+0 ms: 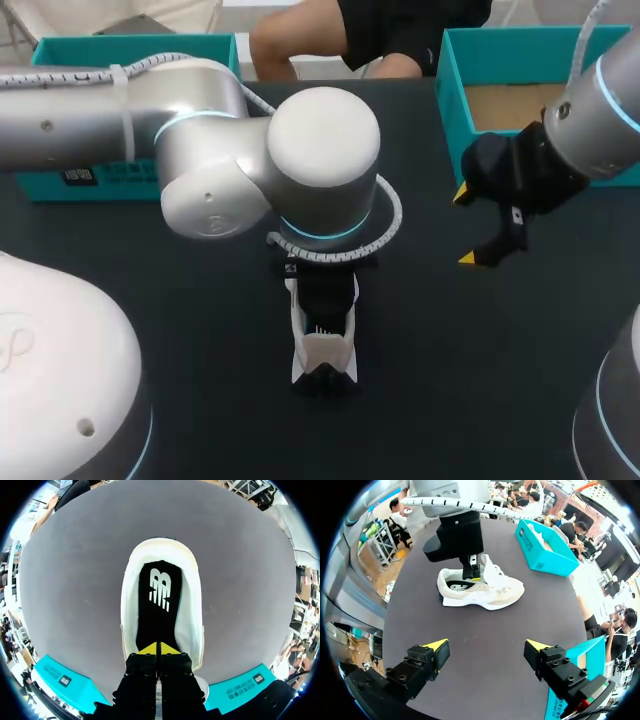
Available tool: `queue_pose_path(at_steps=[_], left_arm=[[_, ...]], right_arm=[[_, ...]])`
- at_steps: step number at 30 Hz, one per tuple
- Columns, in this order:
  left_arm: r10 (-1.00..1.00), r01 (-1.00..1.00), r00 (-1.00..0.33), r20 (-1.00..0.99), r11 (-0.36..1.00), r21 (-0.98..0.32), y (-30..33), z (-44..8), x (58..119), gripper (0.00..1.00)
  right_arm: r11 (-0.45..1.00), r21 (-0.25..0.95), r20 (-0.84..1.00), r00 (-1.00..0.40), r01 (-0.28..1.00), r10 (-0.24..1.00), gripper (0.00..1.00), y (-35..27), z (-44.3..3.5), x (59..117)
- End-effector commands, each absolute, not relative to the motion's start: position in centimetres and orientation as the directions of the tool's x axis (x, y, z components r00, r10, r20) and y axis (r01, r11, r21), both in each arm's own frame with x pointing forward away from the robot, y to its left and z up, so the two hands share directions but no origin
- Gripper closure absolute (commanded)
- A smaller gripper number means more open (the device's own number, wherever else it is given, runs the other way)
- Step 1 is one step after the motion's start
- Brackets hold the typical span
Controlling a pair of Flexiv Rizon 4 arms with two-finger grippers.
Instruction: Take the shoe out of the shoebox, open the shoe tongue, remove and reinsert the insole, then place the shoe into the shoebox
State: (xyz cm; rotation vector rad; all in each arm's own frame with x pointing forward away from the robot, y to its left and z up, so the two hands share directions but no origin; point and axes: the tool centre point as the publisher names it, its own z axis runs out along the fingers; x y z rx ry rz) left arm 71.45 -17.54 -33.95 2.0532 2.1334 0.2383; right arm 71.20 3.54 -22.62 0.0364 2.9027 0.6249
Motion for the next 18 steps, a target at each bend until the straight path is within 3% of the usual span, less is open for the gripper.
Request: queue_pose_path(at_steps=[1, 2, 3, 5, 18], left_arm=[[0.999, 0.969, -0.053, -0.009, 0.053, 0.242, -16.99, -34.15, 71.20, 0.76], [0.998, 0.969, -0.055, -0.010, 0.056, 0.241, -16.96, -34.19, 71.23, 0.54], [0.998, 0.969, -0.056, -0.006, 0.056, 0.242, -16.91, -34.22, 71.23, 0.24], [0.998, 0.971, -0.066, 0.005, 0.063, 0.233, -16.84, -34.26, 71.21, 0.00], [0.995, 0.974, -0.088, 0.041, 0.078, 0.215, -16.46, -34.54, 71.30, 0.00]], right_arm=[[0.912, 0.410, -0.164, -0.985, -0.012, 0.061, 0.00, 3.62, -22.74, 71.17], [0.912, 0.410, -0.164, -0.985, -0.012, 0.061, 0.00, 3.62, -22.74, 71.17], [0.912, 0.410, -0.164, -0.985, -0.012, 0.061, 0.00, 3.62, -22.74, 71.17], [0.912, 0.410, -0.164, -0.985, -0.012, 0.061, 0.00, 3.62, -22.74, 71.17], [0.912, 0.410, -0.164, -0.985, -0.012, 0.061, 0.00, 3.62, -22.74, 71.17]])
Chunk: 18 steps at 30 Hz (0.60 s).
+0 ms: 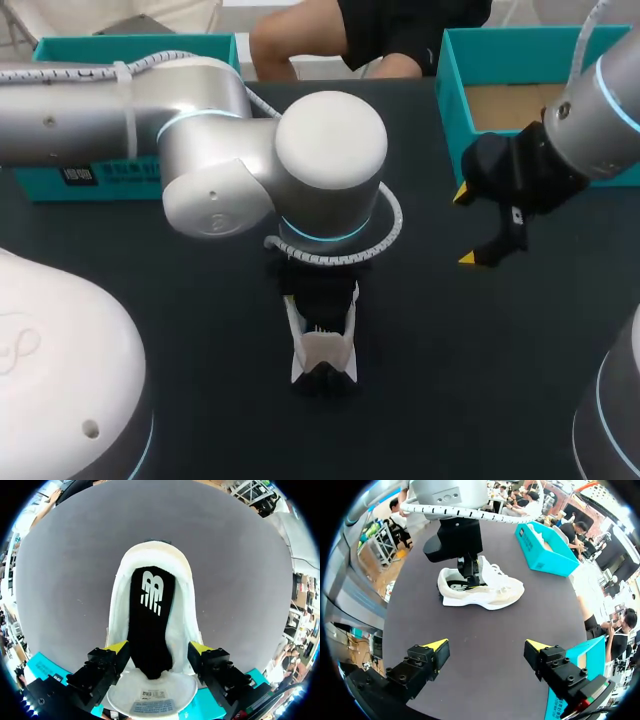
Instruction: Take the shoe out of the shoebox, open the shoe tongue, remove and reinsert the insole, then place the shoe into the shoebox
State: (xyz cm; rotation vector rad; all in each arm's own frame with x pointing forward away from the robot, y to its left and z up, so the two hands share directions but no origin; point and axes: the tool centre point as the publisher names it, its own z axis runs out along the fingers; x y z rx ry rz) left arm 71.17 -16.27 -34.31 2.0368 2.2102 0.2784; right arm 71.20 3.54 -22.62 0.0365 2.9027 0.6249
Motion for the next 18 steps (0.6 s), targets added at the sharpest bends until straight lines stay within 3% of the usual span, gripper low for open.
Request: queue_pose_path(at_steps=[1, 18], left_arm=[[0.995, 0.972, -0.091, 0.046, 0.079, 0.221, -16.5, -34.6, 71.3, 0.00], [0.997, 0.978, -0.075, 0.035, 0.067, 0.195, -16.2, -32.5, 71.4, 0.00]], right_arm=[[0.912, 0.410, -0.164, -0.985, -0.012, 0.061, 0.00, 3.6, -22.7, 71.2], [0.912, 0.410, -0.164, -0.985, -0.012, 0.061, 0.00, 3.6, -22.7, 71.2]])
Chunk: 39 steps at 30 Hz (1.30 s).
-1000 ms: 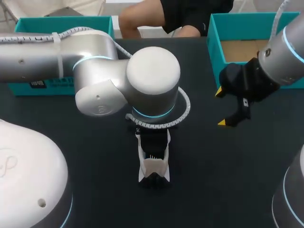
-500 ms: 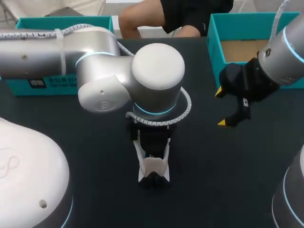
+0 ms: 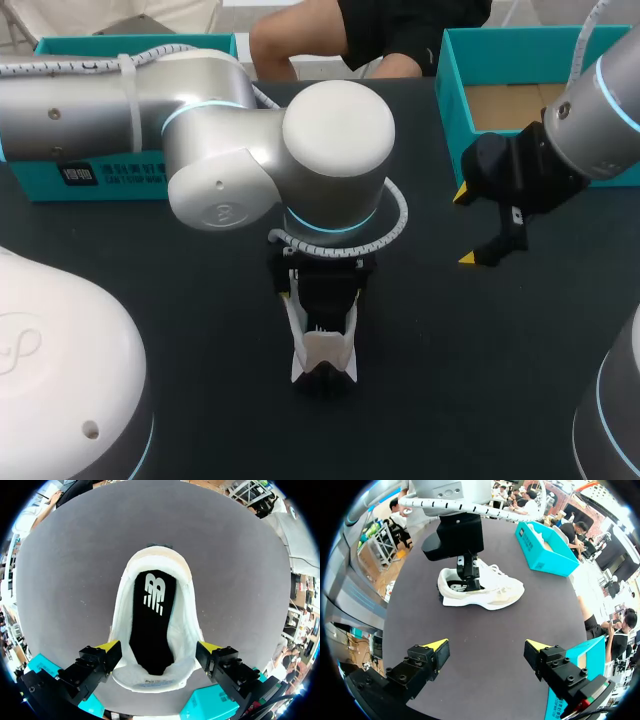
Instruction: Take the shoe out of the shoebox, open the shoe tongue, remove and reinsert the insole, then place the shoe into the shoebox
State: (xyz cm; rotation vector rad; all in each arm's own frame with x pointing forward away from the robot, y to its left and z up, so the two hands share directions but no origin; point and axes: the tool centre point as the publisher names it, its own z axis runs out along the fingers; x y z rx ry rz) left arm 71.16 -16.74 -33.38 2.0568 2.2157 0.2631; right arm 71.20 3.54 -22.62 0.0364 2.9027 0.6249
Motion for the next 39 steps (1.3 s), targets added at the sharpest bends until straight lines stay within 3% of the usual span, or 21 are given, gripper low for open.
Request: queue_pose_path(at_steps=[1, 15, 39], left_arm=[[0.996, 0.978, -0.076, 0.034, 0.068, 0.195, -16.1, -32.4, 71.6, 0.00], [0.999, 0.987, -0.043, 0.014, 0.041, 0.158, -15.9, -30.3, 71.8, 0.00], [0.994, 0.984, -0.111, -0.002, 0.110, 0.136, -16.2, -28.3, 77.5, 0.00]], right_arm=[[0.912, 0.410, -0.164, -0.985, -0.012, 0.061, 0.00, 3.6, -22.7, 71.2], [0.912, 0.410, -0.164, -0.985, -0.012, 0.061, 0.00, 3.6, -22.7, 71.2], [0.912, 0.410, -0.164, -0.985, -0.012, 0.061, 0.00, 3.6, -22.7, 71.2]])
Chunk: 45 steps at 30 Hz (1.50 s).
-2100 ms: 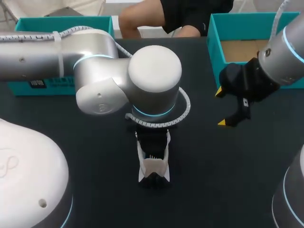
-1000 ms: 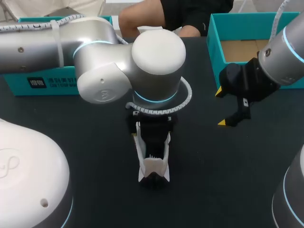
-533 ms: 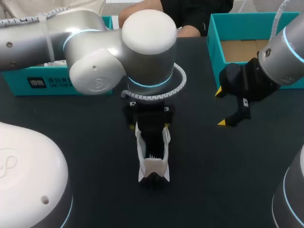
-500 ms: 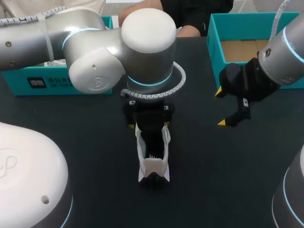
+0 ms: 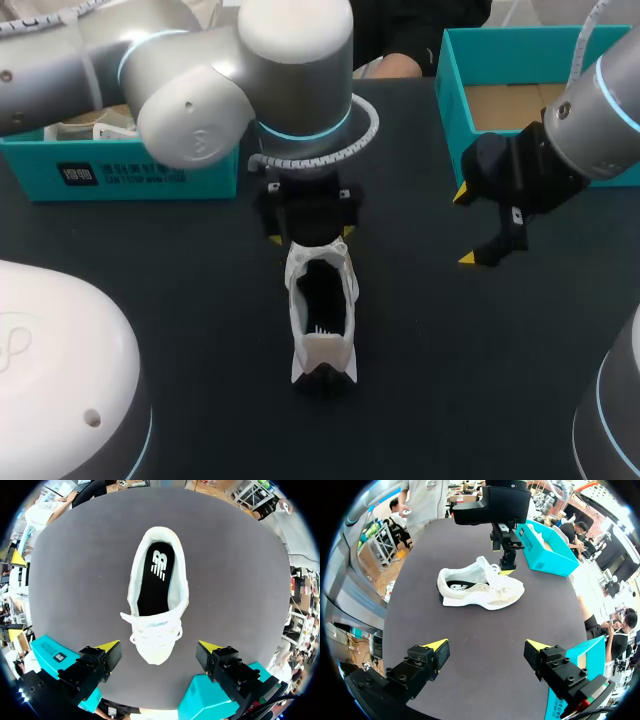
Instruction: Take the shoe out of the shoebox, open the shoe tongue, remove and reinsert the insole, then place the shoe into the shoebox
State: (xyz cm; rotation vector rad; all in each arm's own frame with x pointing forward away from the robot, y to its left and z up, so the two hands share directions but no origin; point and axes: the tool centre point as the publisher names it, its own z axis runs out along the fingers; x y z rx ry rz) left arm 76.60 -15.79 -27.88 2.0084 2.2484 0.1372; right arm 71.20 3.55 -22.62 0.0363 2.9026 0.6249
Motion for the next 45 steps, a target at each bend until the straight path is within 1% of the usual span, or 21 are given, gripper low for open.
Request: queue_pose_path(at_steps=[1, 5, 6, 7, 8, 9, 12, 13, 16, 20, 21, 26, 28, 29, 31, 32, 37, 40, 42, 45], left_arm=[[0.993, 0.985, -0.114, 0.006, 0.112, 0.135, -16.2, -28.6, 77.7, 0.00], [0.993, 0.989, -0.113, 0.044, 0.108, 0.103, -16.2, -29.9, 78.0, 0.00], [0.992, 0.989, -0.113, 0.047, 0.108, 0.101, -16.2, -30.2, 78.1, 0.11], [0.992, 0.990, -0.117, 0.055, 0.111, 0.091, -16.2, -30.5, 78.2, 0.14], [0.992, 0.990, -0.116, 0.058, 0.111, 0.088, -16.2, -30.7, 78.2, 0.13], [0.991, 0.991, -0.113, 0.066, 0.107, 0.086, -16.2, -30.9, 78.1, 0.16], [0.992, 0.991, -0.106, 0.072, 0.100, 0.084, -16.2, -31.1, 77.6, 0.32], [0.992, 0.992, -0.103, 0.073, 0.097, 0.085, -16.2, -31.1, 77.4, 0.33], [0.993, 0.993, -0.096, 0.069, 0.090, 0.079, -16.1, -31.0, 77.1, 0.30], [0.994, 0.996, -0.082, 0.073, 0.078, 0.053, -16.1, -31.5, 76.7, 0.32], [0.995, 0.997, -0.074, 0.073, 0.071, 0.043, -16.1, -31.6, 76.6, 0.31], [0.996, 0.998, -0.054, 0.076, 0.052, 0.032, -15.8, -31.6, 75.8, 0.38], [0.996, 0.998, -0.049, 0.070, 0.047, 0.030, -15.6, -31.4, 75.5, 0.43], [0.996, 0.998, -0.048, 0.070, 0.046, 0.032, -15.5, -31.3, 75.5, 0.44], [0.997, 0.998, -0.047, 0.068, 0.045, 0.034, -15.5, -31.2, 75.3, 0.42], [0.997, 0.999, -0.044, 0.067, 0.042, 0.034, -15.5, -31.1, 75.2, 0.47], [0.997, 0.999, -0.028, 0.066, 0.026, 0.029, -15.6, -31.2, 74.5, 0.53], [0.997, 0.999, -0.026, 0.066, 0.024, 0.024, -15.7, -31.6, 74.3, 0.51], [0.997, 0.999, -0.028, 0.065, 0.027, 0.022, -15.8, -31.9, 74.2, 0.46], [0.998, 0.999, -0.032, 0.054, 0.031, 0.015, -15.9, -32.1, 74.0, 0.47]], right_arm=[[0.912, 0.410, -0.164, -0.985, -0.012, 0.061, 0.00, 3.6, -22.7, 71.2], [0.912, 0.410, -0.164, -0.985, -0.012, 0.061, 0.00, 3.6, -22.7, 71.2], [0.912, 0.410, -0.164, -0.985, -0.012, 0.061, 0.00, 3.6, -22.7, 71.2], [0.912, 0.410, -0.164, -0.985, -0.012, 0.061, 0.00, 3.6, -22.7, 71.2], [0.912, 0.410, -0.164, -0.985, -0.012, 0.061, 0.00, 3.6, -22.7, 71.2], [0.912, 0.410, -0.164, -0.985, -0.012, 0.061, 0.00, 3.6, -22.7, 71.2], [0.912, 0.410, -0.164, -0.985, -0.012, 0.061, 0.00, 3.6, -22.7, 71.2], [0.912, 0.410, -0.164, -0.985, -0.012, 0.061, 0.00, 3.6, -22.7, 71.2], [0.912, 0.410, -0.164, -0.985, -0.012, 0.061, 0.00, 3.6, -22.7, 71.2], [0.912, 0.410, -0.164, -0.985, -0.012, 0.061, 0.00, 3.6, -22.7, 71.2], [0.912, 0.410, -0.164, -0.985, -0.012, 0.061, 0.00, 3.6, -22.7, 71.2], [0.912, 0.410, -0.164, -0.985, -0.012, 0.061, 0.00, 3.6, -22.7, 71.2], [0.912, 0.410, -0.164, -0.985, -0.012, 0.061, 0.00, 3.6, -22.7, 71.2], [0.912, 0.410, -0.164, -0.985, -0.012, 0.061, 0.00, 3.6, -22.7, 71.2], [0.912, 0.410, -0.164, -0.985, -0.012, 0.061, 0.00, 3.6, -22.7, 71.2], [0.912, 0.410, -0.164, -0.985, -0.012, 0.061, 0.00, 3.6, -22.7, 71.2], [0.912, 0.410, -0.164, -0.985, -0.012, 0.061, 0.00, 3.6, -22.7, 71.2], [0.912, 0.410, -0.164, -0.985, -0.012, 0.061, 0.00, 3.6, -22.7, 71.2], [0.912, 0.410, -0.164, -0.985, -0.012, 0.061, 0.00, 3.6, -22.7, 71.2], [0.912, 0.410, -0.164, -0.985, -0.012, 0.061, 0.00, 3.6, -22.7, 71.2]])
